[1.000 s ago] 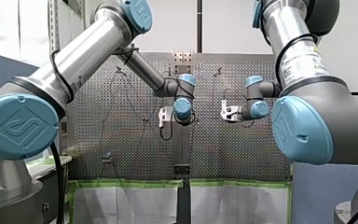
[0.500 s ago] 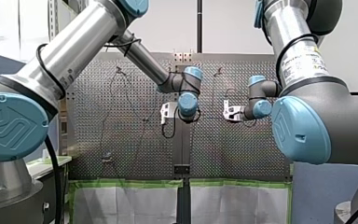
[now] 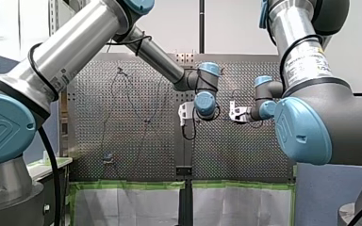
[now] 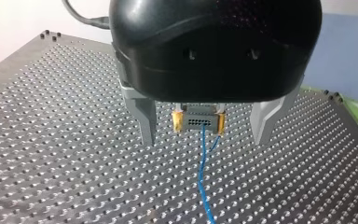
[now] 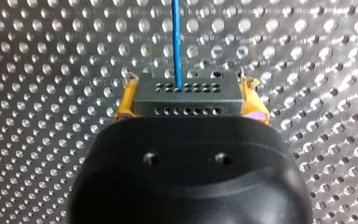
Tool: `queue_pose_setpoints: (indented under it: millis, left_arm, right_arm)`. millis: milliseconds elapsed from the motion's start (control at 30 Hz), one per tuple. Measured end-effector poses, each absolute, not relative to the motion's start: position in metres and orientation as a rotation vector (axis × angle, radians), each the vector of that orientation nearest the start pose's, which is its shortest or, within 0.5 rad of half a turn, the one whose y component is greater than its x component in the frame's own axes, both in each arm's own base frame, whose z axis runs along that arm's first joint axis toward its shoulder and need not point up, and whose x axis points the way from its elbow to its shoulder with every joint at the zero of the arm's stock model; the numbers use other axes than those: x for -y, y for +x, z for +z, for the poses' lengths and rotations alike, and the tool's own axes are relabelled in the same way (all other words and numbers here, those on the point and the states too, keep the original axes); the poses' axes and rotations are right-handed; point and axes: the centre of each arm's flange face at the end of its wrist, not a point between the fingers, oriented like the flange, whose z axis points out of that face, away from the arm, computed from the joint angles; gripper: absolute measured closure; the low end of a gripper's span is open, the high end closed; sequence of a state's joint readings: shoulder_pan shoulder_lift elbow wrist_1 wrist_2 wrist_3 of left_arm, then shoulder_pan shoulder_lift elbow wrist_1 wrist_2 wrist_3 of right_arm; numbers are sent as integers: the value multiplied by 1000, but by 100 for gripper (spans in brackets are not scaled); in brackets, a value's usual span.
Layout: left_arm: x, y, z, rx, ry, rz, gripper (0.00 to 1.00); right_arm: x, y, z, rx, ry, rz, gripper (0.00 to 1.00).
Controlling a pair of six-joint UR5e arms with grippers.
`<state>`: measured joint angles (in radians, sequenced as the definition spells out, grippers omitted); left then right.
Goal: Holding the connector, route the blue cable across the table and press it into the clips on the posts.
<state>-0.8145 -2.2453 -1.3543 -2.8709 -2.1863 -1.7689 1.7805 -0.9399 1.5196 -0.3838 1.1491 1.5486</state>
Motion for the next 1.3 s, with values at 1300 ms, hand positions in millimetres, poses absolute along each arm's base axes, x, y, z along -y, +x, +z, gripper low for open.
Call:
queue_pose_setpoints:
  millis: [1300]
  left_arm:
    - [599,474,202,-1679,-113,-232,0]
  right_arm:
    - [597,306,175,976,1824,1573,100]
